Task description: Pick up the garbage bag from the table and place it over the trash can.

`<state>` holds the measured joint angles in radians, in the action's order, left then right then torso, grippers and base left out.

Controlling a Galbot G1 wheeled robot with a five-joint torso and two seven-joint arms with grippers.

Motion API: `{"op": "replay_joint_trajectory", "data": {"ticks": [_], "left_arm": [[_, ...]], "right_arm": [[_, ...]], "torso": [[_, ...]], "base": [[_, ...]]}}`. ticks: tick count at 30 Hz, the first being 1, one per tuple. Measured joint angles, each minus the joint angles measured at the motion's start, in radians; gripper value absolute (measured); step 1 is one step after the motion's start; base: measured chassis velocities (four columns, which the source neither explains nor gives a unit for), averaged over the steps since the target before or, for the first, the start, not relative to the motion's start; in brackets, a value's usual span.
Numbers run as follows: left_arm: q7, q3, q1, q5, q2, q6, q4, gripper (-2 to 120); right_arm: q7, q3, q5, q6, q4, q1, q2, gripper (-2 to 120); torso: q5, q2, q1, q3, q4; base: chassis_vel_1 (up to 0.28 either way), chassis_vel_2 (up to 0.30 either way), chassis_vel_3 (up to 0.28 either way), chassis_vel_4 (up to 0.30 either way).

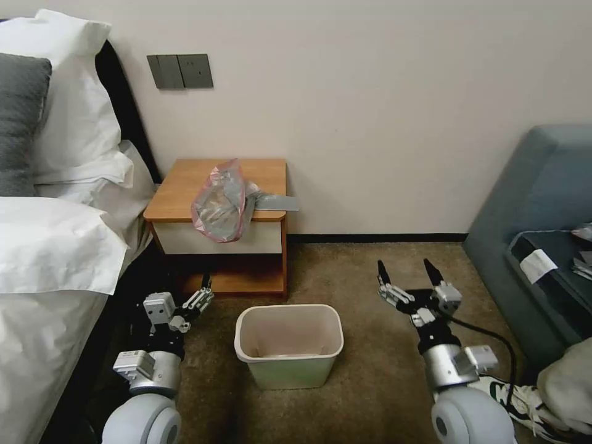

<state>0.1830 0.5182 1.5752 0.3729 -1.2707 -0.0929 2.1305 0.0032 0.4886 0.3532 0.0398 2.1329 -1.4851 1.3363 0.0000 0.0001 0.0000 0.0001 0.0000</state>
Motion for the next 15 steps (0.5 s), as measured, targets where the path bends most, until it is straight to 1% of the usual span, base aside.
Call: {"op": "replay_joint_trajectory", "data": {"ticks": [1, 2, 5, 6, 9, 12, 14, 15], "left_arm": [[0.000, 0.001, 0.000, -0.001, -0.001, -0.002, -0.004, 89], [0.000, 0.001, 0.000, -0.001, -0.001, -0.002, -0.004, 89], [-0.005, 0.003, 0.000, -0.004, -0.009, -0.007, -0.017, 89], [-0.005, 0.003, 0.000, -0.004, -0.009, -0.007, -0.017, 89], [-0.007, 0.004, -0.002, -0.015, -0.021, -0.010, -0.035, 89], [-0.004, 0.005, -0.003, -0.021, -0.025, -0.010, -0.042, 89], [0.000, 0.012, -0.008, -0.026, -0.028, -0.009, -0.051, 89], [0.000, 0.012, -0.008, -0.026, -0.028, -0.009, -0.051, 89]], "right_arm": [[0.004, -0.011, 0.033, -0.005, -0.011, 0.018, -0.011, 100], [0.004, -0.011, 0.033, -0.005, -0.011, 0.018, -0.011, 100], [0.014, -0.055, 0.121, -0.017, -0.054, 0.086, -0.033, 100], [0.014, -0.055, 0.121, -0.017, -0.054, 0.086, -0.033, 100], [0.015, -0.107, 0.166, -0.026, -0.110, 0.178, -0.038, 100], [0.014, -0.129, 0.174, -0.032, -0.133, 0.216, -0.040, 100], [0.014, -0.182, 0.200, -0.037, -0.184, 0.297, -0.055, 100], [0.014, -0.182, 0.200, -0.037, -0.184, 0.297, -0.055, 100]], "torso": [[0.0000, 0.000, 0.000, 0.000, 0.0000], [0.0000, 0.000, 0.000, 0.000, 0.0000], [0.0000, 0.000, 0.000, 0.000, 0.0000], [0.0000, 0.000, 0.000, 0.000, 0.0000], [0.0000, 0.000, 0.000, 0.000, 0.0000], [0.0000, 0.000, 0.000, 0.000, 0.0001], [0.0000, 0.000, 0.000, 0.000, 0.0001], [0.0000, 0.000, 0.000, 0.000, 0.0001]], "base": [[0.000, 0.000, 0.000, 0.000], [0.000, 0.000, 0.000, 0.000], [0.000, 0.000, 0.000, 0.000], [0.000, 0.000, 0.000, 0.000], [0.000, 0.000, 0.000, 0.000], [0.000, 0.000, 0.000, 0.000], [0.000, 0.000, 0.000, 0.000], [0.000, 0.000, 0.000, 0.000]]}}
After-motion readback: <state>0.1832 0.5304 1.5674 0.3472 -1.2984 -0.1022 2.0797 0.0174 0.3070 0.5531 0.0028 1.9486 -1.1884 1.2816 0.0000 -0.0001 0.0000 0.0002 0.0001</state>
